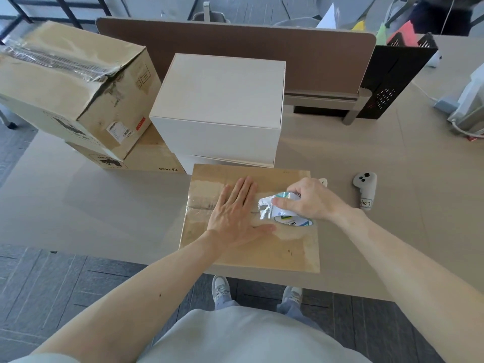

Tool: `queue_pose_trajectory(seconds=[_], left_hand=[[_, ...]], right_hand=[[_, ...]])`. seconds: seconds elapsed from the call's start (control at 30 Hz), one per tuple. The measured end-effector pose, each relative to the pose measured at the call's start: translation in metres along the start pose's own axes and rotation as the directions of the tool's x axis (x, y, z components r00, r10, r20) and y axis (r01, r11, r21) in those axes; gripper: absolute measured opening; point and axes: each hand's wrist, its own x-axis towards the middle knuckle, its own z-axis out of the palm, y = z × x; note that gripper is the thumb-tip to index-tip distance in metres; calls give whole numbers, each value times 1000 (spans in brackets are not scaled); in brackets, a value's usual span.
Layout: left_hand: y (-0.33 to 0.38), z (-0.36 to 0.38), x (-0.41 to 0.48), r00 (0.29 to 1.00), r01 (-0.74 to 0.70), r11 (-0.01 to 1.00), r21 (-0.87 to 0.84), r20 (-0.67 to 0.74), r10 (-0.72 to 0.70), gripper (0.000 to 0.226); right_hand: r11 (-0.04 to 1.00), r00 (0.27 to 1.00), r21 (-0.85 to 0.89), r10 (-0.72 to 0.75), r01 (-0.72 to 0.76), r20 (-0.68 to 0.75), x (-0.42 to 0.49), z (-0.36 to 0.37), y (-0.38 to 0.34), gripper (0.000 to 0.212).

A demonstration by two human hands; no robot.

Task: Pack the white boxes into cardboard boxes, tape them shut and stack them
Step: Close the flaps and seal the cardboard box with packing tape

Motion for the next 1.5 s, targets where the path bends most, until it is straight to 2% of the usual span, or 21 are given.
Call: queue_pose_trajectory(seconds=[0.1,0.17,0.3,0.4,0.57,0.63,0.73,0.83,0.9,1.0,1.07,1.13,1.27,1.37,1.5], left_hand=[[1,2,1,1000,0,1000,-9,-11,0,121],[0,3,1,1000,2,1000,-11,-14,-2,119],[0,3,-1,1000,7,1000,-1,-28,-7,118],[2,1,-1,1000,7,1000,-1,-28,-7,119],[4,0,0,1000,13,999,34,-10,-13,120],[10,-2,3,1000,-9,1000,15,-27,10,118],[28,0,12,998,-61,997,-42,-36,60,116],[35,4,17,998,-51,998,-43,-32,49,116],[34,7,17,999,-44,999,-22,-32,43,115],[35,7,18,999,-36,999,-8,-17,36,116],[35,8,18,999,-35,999,-14,-18,35,116],[34,8,17,999,-42,999,-8,-34,41,116],[35,5,16,999,-44,999,8,-17,44,116],[35,5,16,998,-48,999,7,-30,48,114],[34,5,16,998,-61,998,31,-15,61,105]], right_hand=[[985,996,170,9,-24,89,-8,-8,14,61],[974,993,221,25,-50,115,-13,-9,19,58],[996,995,76,35,-42,92,-12,-17,20,63],[995,997,-68,78,-77,10,-17,-34,31,69],[996,995,-3,92,-92,-39,-19,-27,46,75],[995,995,27,101,-101,-21,-17,-27,46,79],[994,995,52,97,-98,34,-18,-30,41,74],[996,998,58,60,-62,24,-18,-29,41,75],[994,999,104,35,-37,19,-20,-29,46,71],[979,998,197,44,-50,38,-28,-31,54,54],[977,998,206,41,-50,48,-30,-30,55,53],[985,999,166,49,-53,22,-29,-33,56,60],[993,992,-39,113,-115,-52,-37,-47,72,66],[979,980,-64,189,-193,-65,-41,-44,91,67],[973,976,-91,204,-210,-75,-37,-38,96,70]])
